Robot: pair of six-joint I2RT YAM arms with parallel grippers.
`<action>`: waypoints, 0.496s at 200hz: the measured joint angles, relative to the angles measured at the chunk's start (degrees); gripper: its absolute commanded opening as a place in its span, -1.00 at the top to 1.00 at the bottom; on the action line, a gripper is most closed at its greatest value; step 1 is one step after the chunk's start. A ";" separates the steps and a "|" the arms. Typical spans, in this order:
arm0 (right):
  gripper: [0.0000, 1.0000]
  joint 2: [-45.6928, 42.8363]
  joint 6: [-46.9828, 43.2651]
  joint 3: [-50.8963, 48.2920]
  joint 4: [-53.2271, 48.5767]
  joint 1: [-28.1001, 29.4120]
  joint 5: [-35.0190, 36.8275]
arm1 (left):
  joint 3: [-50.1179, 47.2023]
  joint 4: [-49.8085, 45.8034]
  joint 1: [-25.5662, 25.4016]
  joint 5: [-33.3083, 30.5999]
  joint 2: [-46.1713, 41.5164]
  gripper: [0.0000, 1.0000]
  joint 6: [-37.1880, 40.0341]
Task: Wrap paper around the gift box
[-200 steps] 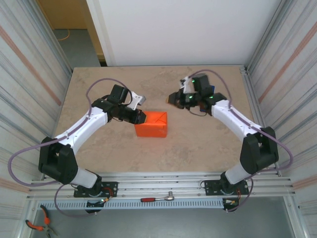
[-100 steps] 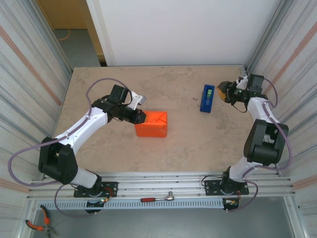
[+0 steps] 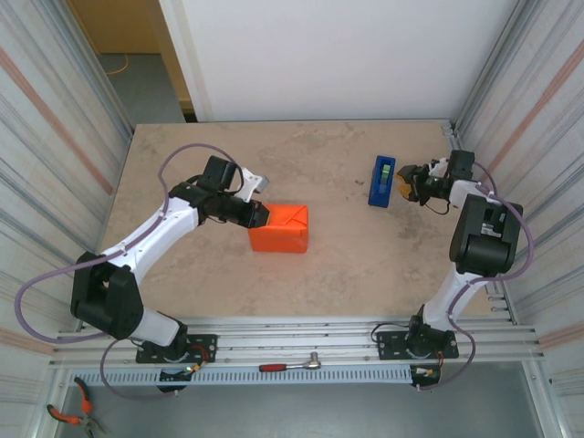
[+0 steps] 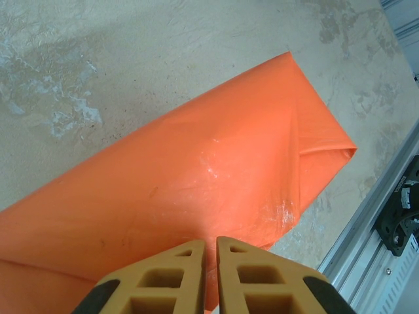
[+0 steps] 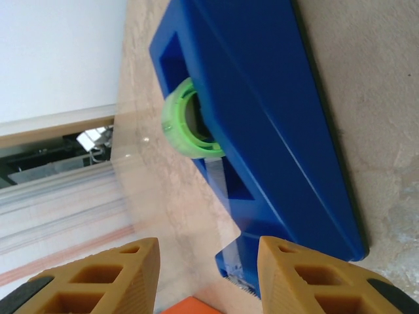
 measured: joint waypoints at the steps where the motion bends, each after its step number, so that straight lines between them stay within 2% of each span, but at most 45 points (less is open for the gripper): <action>1: 0.19 0.04 0.00 0.00 0.02 0.02 0.00 | 0.00 0.00 0.00 0.00 0.00 0.72 0.00; 99: 0.32 3.65 -0.79 0.02 1.38 2.29 -1.53 | -0.24 0.59 0.02 0.00 -0.02 0.72 0.00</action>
